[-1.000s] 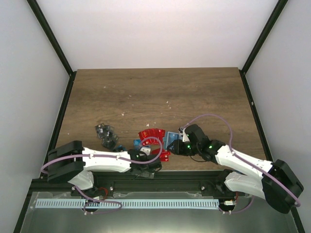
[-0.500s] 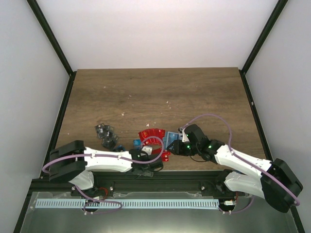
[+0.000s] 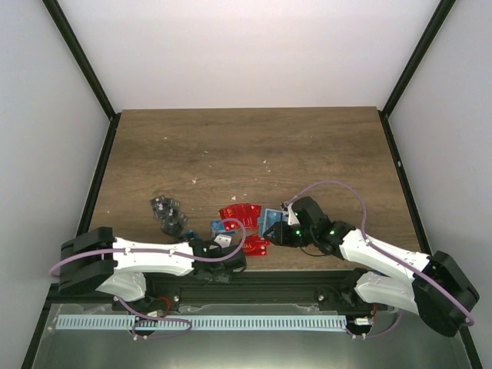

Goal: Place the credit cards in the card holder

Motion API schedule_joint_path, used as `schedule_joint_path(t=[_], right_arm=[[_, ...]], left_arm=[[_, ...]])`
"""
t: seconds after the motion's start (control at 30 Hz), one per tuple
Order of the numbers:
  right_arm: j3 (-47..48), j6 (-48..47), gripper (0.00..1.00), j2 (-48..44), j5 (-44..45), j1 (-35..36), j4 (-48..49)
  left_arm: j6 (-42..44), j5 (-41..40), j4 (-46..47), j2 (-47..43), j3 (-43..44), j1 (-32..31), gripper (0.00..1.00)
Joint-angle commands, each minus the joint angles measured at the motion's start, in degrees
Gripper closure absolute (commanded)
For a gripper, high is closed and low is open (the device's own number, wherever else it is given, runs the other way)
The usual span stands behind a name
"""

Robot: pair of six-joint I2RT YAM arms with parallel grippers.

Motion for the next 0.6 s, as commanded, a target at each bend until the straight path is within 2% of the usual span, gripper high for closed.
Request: schedule_joint_path(t=[0.0, 0.37, 0.57], right_arm=[[0.97, 0.39, 0.63, 0.32, -0.71, 0.59, 1.14], [0.85, 1.42, 0.62, 0.11, -1.36, 0.54, 1.86], [0.57, 1.79, 0.63, 0.03, -1.44, 0.60, 2.34]], left_arm=[[-0.45, 1.26, -3.30, -2.32, -0.48, -0.08, 0.38], [0.05, 2.12, -6.59, -9.39, 1.42, -0.19, 0.37], [-0.80, -0.53, -7.26, -7.13, 2.09, 0.16, 0.20]])
